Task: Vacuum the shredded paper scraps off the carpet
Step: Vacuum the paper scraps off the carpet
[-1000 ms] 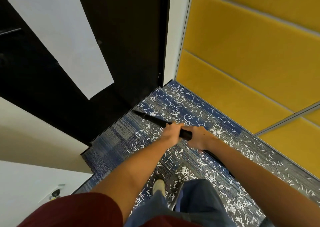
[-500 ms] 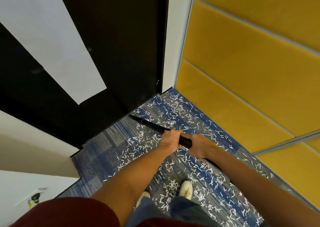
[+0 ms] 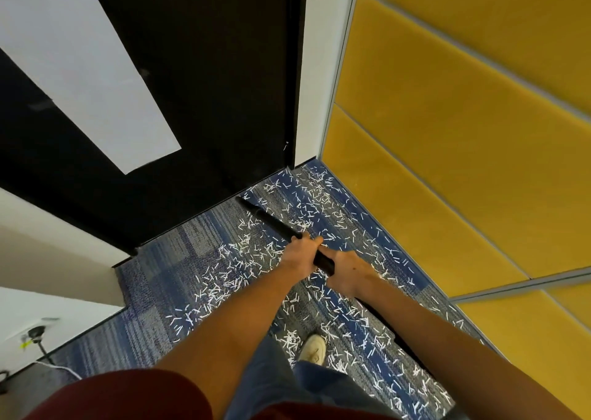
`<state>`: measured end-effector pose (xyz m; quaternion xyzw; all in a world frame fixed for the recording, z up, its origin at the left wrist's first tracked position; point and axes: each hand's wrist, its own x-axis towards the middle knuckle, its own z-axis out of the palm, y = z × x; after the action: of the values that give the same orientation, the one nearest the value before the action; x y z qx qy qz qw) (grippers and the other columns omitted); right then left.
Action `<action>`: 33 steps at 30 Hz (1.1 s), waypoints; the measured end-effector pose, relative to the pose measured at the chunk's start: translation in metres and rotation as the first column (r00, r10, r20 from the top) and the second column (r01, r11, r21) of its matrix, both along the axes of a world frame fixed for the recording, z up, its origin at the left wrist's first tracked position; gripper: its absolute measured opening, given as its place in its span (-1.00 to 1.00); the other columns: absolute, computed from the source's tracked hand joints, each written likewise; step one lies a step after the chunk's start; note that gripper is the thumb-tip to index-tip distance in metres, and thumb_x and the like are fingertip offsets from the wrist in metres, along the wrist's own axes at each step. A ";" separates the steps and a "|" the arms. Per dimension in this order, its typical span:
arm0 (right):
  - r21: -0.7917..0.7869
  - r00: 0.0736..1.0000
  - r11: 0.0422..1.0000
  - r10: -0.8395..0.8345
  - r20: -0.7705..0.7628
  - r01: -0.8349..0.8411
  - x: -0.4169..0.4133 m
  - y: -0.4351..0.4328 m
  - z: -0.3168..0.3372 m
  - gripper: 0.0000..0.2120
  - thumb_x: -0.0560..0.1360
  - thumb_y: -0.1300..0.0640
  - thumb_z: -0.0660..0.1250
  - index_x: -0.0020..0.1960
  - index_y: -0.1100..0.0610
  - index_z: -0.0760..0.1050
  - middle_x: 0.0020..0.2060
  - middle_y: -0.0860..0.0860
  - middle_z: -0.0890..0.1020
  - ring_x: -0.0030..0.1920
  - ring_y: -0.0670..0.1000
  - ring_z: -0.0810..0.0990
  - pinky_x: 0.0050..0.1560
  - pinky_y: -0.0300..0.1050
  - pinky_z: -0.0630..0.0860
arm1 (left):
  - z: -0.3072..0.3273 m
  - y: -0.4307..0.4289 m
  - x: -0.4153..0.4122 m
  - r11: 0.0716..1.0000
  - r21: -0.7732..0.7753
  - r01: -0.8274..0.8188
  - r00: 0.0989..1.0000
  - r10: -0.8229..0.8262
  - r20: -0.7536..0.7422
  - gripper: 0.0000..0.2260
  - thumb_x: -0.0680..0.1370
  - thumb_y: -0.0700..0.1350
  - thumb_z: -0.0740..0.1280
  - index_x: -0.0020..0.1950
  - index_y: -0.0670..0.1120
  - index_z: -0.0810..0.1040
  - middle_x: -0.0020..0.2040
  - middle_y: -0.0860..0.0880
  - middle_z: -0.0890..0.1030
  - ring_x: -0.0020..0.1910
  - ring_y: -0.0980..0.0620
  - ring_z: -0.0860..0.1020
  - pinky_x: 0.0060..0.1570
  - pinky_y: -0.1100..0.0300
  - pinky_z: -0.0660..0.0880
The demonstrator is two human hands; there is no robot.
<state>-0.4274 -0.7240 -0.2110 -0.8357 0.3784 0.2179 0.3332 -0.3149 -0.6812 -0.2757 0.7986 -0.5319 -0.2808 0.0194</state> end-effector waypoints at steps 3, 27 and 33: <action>-0.008 1.000 1.000 -0.029 -0.007 0.029 -0.006 -0.002 -0.002 -0.31 0.46 0.30 0.28 0.50 -0.09 0.17 -0.10 0.03 0.54 -0.22 0.02 0.58 -0.20 -0.15 0.58 | -0.001 -0.005 -0.006 1.000 0.008 0.009 1.000 -0.009 0.019 -0.69 0.52 -0.23 0.32 0.24 -0.07 0.39 0.22 -0.14 0.41 0.18 -0.20 0.46 0.07 -0.01 0.54; -0.009 0.999 0.999 0.037 -0.016 -0.037 0.034 0.015 -0.006 -0.29 0.43 0.27 0.30 0.49 -0.10 0.17 0.00 0.08 0.57 -0.10 0.10 0.61 -0.05 0.02 0.62 | -0.006 0.021 0.038 1.000 -0.003 -0.005 0.999 0.005 -0.038 -0.62 0.50 -0.22 0.35 0.29 0.00 0.40 0.29 -0.12 0.38 0.23 -0.27 0.44 0.09 -0.04 0.54; -0.001 1.000 1.000 -0.001 -0.019 0.001 0.033 0.008 0.003 -0.35 0.46 0.23 0.28 0.48 -0.10 0.19 -0.04 0.05 0.55 -0.14 0.07 0.61 -0.10 -0.07 0.60 | -0.002 0.013 0.037 1.000 -0.016 0.010 1.000 -0.010 -0.013 -0.69 0.52 -0.23 0.31 0.24 -0.02 0.42 0.30 -0.12 0.39 0.25 -0.27 0.42 0.09 -0.01 0.53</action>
<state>-0.3944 -0.7157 -0.2085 -0.8336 0.3818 0.2255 0.3295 -0.2779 -0.6683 -0.2778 0.7940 -0.5379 -0.2818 0.0278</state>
